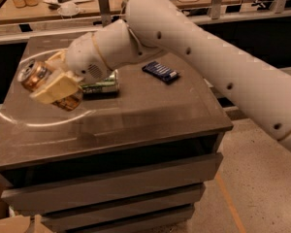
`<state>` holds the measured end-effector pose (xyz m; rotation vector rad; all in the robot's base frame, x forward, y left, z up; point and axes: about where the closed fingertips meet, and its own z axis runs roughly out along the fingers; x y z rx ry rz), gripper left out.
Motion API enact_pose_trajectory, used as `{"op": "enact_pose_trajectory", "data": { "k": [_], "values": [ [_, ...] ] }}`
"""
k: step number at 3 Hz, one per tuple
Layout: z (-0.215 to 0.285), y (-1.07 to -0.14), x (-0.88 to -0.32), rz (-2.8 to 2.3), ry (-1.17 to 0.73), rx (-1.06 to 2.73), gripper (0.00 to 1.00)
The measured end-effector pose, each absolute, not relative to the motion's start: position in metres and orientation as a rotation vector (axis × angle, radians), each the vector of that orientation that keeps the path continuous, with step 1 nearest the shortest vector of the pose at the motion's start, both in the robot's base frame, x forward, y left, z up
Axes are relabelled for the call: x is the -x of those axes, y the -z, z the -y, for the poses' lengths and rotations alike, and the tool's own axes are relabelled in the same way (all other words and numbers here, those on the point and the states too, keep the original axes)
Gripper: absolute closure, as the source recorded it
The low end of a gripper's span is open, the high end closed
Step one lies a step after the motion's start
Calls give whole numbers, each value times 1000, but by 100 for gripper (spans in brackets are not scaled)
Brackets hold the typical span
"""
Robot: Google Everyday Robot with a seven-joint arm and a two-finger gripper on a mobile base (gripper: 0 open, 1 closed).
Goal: Place orange can upright
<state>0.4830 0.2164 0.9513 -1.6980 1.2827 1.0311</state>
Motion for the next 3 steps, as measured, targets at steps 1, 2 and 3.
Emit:
{"op": "enact_pose_trajectory", "data": {
  "k": [1,2,3],
  "values": [
    [-170,-956,-497,-1273,-1031,1553,100],
    [-131,-940,-510,-1319,-1029,1431,100],
    [-129,-934,-517,-1266,-1113,1349,100]
  ]
}}
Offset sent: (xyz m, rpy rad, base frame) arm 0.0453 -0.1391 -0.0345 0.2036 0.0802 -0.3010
